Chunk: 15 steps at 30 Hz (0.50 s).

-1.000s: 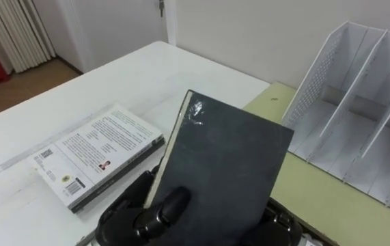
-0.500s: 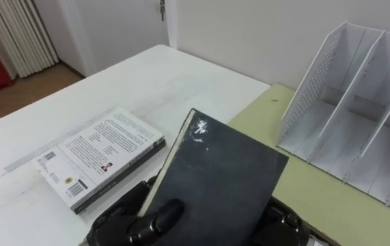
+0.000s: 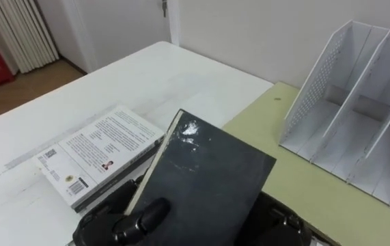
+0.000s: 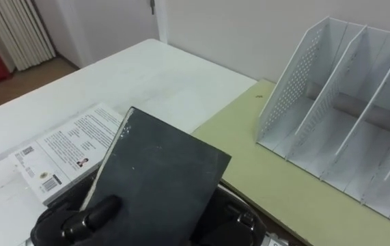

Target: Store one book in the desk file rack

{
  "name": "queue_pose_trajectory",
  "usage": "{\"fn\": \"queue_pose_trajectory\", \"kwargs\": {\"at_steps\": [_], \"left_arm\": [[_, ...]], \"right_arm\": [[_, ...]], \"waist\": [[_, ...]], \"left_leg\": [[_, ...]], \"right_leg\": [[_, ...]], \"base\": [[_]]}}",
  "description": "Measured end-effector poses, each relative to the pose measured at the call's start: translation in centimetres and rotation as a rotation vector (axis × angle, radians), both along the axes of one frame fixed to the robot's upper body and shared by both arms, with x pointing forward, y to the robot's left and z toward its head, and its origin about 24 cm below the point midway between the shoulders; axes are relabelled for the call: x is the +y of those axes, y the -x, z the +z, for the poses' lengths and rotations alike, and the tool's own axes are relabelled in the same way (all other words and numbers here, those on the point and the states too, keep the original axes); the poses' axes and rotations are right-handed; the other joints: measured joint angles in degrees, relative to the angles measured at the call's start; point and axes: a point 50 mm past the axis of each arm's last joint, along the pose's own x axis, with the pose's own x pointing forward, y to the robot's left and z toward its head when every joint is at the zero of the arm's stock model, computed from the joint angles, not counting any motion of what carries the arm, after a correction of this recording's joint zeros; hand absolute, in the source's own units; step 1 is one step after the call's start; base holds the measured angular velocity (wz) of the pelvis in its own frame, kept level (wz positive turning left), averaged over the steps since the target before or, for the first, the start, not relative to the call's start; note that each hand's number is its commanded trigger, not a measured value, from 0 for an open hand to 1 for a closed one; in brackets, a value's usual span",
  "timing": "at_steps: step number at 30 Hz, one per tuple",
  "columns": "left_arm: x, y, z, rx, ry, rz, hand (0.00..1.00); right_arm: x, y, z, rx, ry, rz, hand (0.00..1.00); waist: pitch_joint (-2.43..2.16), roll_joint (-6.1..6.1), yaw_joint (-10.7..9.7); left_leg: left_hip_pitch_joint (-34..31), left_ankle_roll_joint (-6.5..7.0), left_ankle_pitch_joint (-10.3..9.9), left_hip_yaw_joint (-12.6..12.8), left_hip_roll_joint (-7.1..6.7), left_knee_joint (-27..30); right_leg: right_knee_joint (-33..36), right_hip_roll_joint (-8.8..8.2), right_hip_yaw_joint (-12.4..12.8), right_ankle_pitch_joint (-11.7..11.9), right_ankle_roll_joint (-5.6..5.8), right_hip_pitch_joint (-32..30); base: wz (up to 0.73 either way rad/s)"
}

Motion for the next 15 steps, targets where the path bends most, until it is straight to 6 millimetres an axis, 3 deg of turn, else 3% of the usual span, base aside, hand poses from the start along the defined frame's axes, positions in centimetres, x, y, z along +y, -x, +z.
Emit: {"fn": "queue_pose_trajectory", "kwargs": {"at_steps": [15], "left_arm": [[0.51,0.22,-0.97,0.047,-0.007,0.021,1.0]], "right_arm": [[-0.3,0.05,-0.08,0.01,0.018,0.005,0.0]], "waist": [[-0.06,0.11,0.33]], "left_leg": [[0.12,0.0,0.0,0.08,-0.02,0.09]], "right_leg": [[0.33,-0.08,-0.1,0.0,0.0,0.16]], "base": [[0.0]]}}
